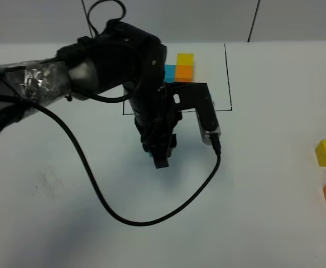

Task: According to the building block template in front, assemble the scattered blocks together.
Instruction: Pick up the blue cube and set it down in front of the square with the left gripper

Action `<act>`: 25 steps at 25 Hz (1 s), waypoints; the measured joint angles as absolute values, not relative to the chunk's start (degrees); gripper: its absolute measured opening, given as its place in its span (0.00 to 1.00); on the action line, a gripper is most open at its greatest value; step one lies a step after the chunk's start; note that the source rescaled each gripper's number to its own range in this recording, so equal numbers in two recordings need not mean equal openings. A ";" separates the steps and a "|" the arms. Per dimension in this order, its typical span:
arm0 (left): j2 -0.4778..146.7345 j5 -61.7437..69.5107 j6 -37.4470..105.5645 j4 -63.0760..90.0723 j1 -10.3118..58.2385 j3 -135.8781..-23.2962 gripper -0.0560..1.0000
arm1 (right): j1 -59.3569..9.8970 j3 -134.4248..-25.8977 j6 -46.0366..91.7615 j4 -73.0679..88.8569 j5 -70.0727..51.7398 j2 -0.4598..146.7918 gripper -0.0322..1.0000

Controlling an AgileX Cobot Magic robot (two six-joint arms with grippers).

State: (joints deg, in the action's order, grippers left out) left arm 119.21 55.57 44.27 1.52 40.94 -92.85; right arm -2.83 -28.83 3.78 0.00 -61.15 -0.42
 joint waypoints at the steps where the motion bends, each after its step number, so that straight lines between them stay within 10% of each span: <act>1: 120.19 55.09 44.21 1.42 41.62 -93.54 0.07 | -2.83 -28.83 3.78 0.00 -61.15 -0.42 0.03; 25: 130.49 49.92 46.96 1.37 44.08 -94.48 0.07 | -2.83 -28.83 3.78 0.00 -61.15 -0.42 0.03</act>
State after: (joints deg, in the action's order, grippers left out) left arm 130.49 49.92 46.96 1.37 44.08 -94.48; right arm -2.83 -28.83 3.78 0.00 -61.15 -0.42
